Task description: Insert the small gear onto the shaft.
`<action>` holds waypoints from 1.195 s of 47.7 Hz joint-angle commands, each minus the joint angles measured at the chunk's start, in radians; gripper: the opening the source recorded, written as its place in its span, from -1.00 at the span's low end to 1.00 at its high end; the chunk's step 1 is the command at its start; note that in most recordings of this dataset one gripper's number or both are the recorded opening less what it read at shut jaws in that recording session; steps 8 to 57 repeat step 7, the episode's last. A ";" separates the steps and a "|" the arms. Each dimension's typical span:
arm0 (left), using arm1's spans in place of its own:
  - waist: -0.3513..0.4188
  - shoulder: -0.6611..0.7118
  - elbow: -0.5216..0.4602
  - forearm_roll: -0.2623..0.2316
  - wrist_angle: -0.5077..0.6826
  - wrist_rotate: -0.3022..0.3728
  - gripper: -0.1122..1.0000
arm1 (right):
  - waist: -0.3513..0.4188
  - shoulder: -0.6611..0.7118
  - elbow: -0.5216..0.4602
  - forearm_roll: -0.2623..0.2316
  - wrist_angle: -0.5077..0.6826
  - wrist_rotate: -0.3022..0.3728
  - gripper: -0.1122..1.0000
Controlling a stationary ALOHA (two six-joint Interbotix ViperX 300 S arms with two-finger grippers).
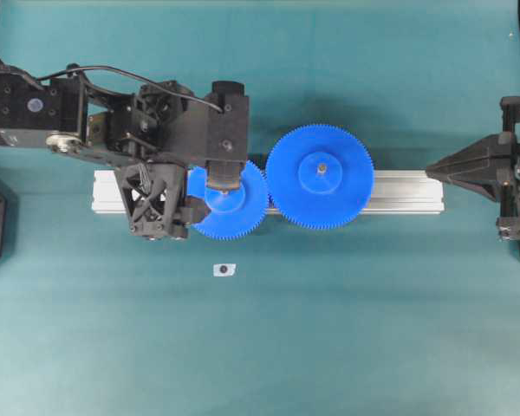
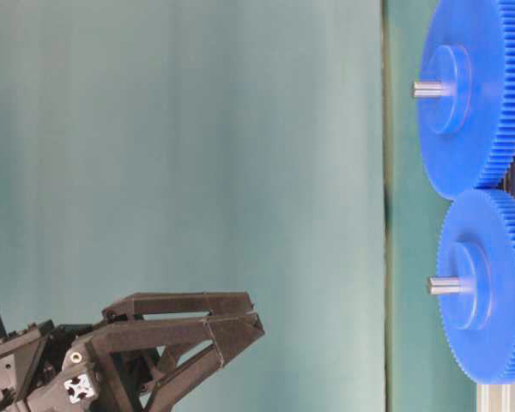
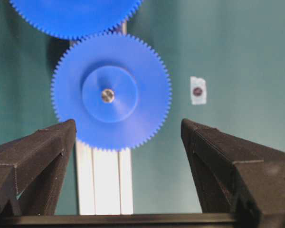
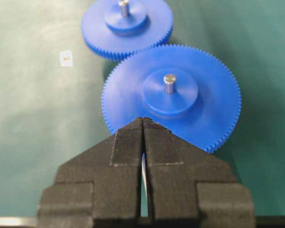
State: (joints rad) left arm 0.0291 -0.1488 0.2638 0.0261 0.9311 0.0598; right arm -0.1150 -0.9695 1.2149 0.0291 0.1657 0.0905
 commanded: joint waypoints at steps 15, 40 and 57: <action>-0.002 -0.021 -0.015 0.002 -0.006 0.000 0.71 | -0.002 0.006 -0.009 0.002 -0.006 0.011 -0.79; -0.002 -0.021 -0.015 0.002 -0.006 0.000 0.71 | -0.002 0.006 -0.009 0.002 -0.006 0.011 -0.79; -0.002 -0.021 -0.015 0.002 -0.006 0.000 0.71 | -0.002 0.006 -0.009 0.002 -0.006 0.011 -0.79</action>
